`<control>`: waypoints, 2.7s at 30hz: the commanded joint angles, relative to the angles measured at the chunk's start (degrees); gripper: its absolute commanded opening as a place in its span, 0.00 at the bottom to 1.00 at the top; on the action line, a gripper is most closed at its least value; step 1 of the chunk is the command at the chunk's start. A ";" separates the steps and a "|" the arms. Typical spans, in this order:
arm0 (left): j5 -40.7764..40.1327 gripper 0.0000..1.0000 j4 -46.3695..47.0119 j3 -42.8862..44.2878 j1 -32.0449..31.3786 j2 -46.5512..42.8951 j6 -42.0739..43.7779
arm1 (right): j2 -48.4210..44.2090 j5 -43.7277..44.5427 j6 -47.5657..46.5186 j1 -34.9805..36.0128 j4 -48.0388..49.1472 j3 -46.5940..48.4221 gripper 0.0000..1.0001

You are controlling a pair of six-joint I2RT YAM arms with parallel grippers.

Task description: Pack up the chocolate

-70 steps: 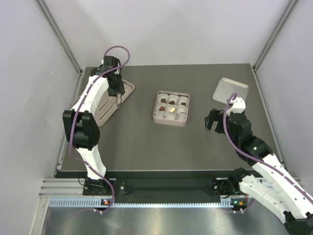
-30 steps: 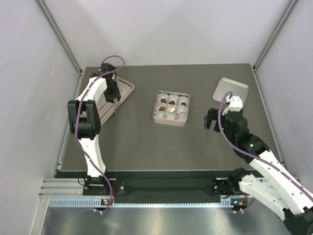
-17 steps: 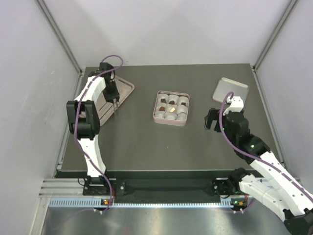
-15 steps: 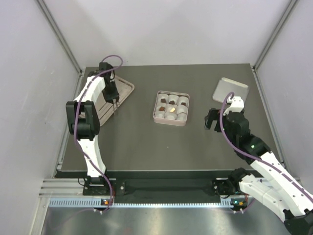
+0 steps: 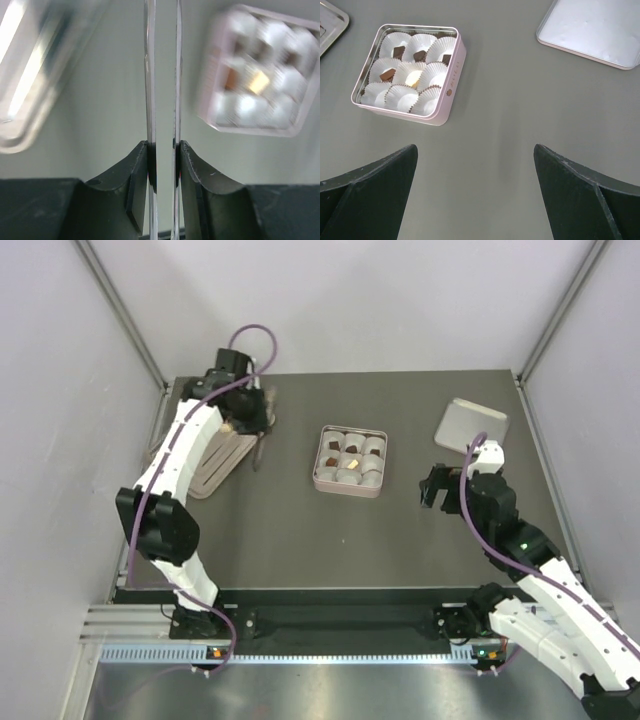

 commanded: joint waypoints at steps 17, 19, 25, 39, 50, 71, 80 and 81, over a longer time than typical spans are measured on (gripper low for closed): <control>0.89 0.28 3.20 2.82 -31.71 2.50 -3.01 | -3.75 2.47 0.76 0.72 -3.79 3.50 1.00; 0.63 0.27 3.91 2.29 -32.15 3.73 -3.27 | -3.75 2.64 0.76 0.72 -3.70 3.32 1.00; -1.48 0.28 5.57 2.20 -32.41 6.28 -3.54 | -3.48 2.99 0.23 0.64 -3.44 3.23 1.00; -1.13 0.28 5.05 2.99 -32.50 11.46 -3.80 | -3.22 3.17 0.05 0.72 -2.65 2.53 1.00; -1.39 0.29 6.54 -0.44 -32.76 11.82 -3.62 | -2.52 2.29 0.49 0.72 -1.86 2.62 1.00; -1.48 0.38 8.22 -0.17 -32.68 12.61 -3.36 | -3.22 2.38 0.58 0.72 -1.51 2.18 1.00; -2.01 0.40 7.78 0.00 -32.68 12.08 -3.36 | -3.57 2.29 0.84 0.72 -1.68 2.27 1.00; -1.92 0.41 7.78 0.09 -32.76 12.08 -3.36 | -3.48 2.29 0.93 0.64 -1.60 2.18 1.00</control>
